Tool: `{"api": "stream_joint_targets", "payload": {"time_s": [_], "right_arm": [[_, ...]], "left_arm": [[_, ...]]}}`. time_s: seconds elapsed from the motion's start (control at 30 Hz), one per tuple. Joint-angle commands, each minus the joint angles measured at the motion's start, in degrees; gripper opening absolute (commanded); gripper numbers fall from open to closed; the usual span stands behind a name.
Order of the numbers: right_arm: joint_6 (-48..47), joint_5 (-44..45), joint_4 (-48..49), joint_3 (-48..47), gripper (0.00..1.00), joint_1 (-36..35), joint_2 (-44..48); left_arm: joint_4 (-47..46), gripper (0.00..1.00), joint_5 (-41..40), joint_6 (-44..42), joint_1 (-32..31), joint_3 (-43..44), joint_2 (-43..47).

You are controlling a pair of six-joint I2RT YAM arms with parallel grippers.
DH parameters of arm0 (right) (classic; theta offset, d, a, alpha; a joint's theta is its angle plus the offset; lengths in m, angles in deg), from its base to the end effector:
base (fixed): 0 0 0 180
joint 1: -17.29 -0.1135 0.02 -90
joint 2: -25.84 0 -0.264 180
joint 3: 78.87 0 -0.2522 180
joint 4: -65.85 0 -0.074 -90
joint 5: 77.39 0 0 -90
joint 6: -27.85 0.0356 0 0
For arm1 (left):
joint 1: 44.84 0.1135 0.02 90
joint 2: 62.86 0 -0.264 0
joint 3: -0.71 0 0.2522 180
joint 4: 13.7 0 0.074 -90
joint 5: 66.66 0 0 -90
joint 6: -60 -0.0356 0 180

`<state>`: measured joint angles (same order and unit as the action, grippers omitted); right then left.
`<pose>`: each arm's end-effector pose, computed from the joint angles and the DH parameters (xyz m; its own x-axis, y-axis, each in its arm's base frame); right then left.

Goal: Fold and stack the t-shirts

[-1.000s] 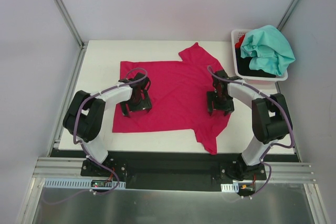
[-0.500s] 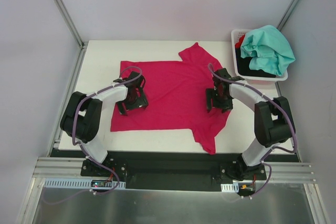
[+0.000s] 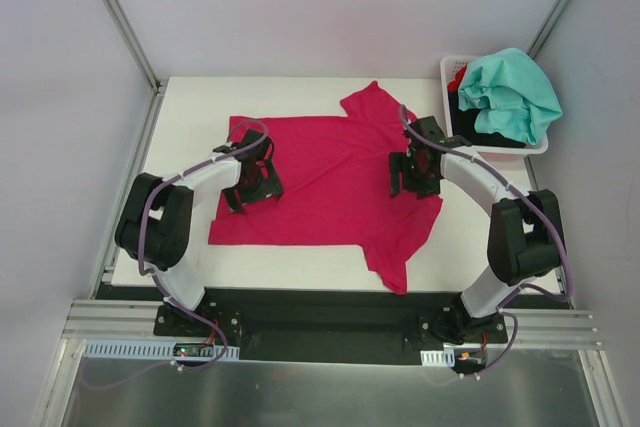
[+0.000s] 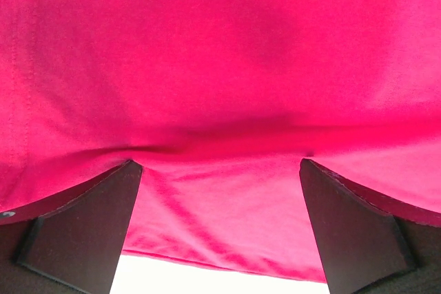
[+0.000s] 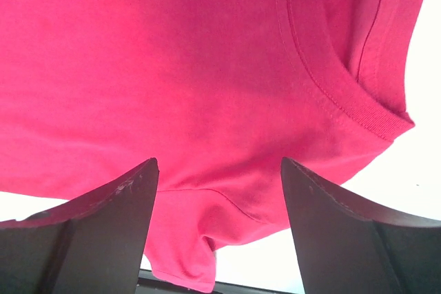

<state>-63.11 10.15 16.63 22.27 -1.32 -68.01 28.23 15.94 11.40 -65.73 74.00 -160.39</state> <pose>0.3113 0.1064 0.2130 -0.8476 -0.3031 -0.4357 -0.3508 0.9359 0.0314 0.3087 -0.1129 0.1717 -0.8428 -0.3803 -0.3810 -0.3364 0.9246 -0.1788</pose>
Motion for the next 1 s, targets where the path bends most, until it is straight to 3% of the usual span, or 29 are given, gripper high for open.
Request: {"api": "stream_joint_targets", "payload": {"time_s": [0.0, 0.27, 0.53, 0.7, 0.97], "right_arm": [[-0.54, -0.97, -2.59, -6.17, 0.75, 0.07, 1.47], [-0.37, -2.63, -4.0, -9.34, 0.75, -0.37, 2.34], [-0.1, -4.74, -5.14, -7.59, 0.75, -0.81, 9.81], [-0.1, -7.82, -5.32, -6.79, 0.76, -1.16, 14.21], [-1.86, -6.68, -8.22, -6.97, 0.77, -1.25, 17.64]], "left_arm": [[0.57, 0.99, 5.36, -0.54, 0.49, 3.92, 3.4], [0.06, 0.99, 7.66, -4.75, 0.93, 11.66, 9.03], [-8.46, 0.99, 8.71, -5.82, 7.96, 17.1, -3.61], [-18.04, 0.99, 15.55, -3.44, 12.44, 20.44, -10.2], [-21.13, 0.99, 17.59, -2.03, 13.5, 28.09, -17.42]]}}
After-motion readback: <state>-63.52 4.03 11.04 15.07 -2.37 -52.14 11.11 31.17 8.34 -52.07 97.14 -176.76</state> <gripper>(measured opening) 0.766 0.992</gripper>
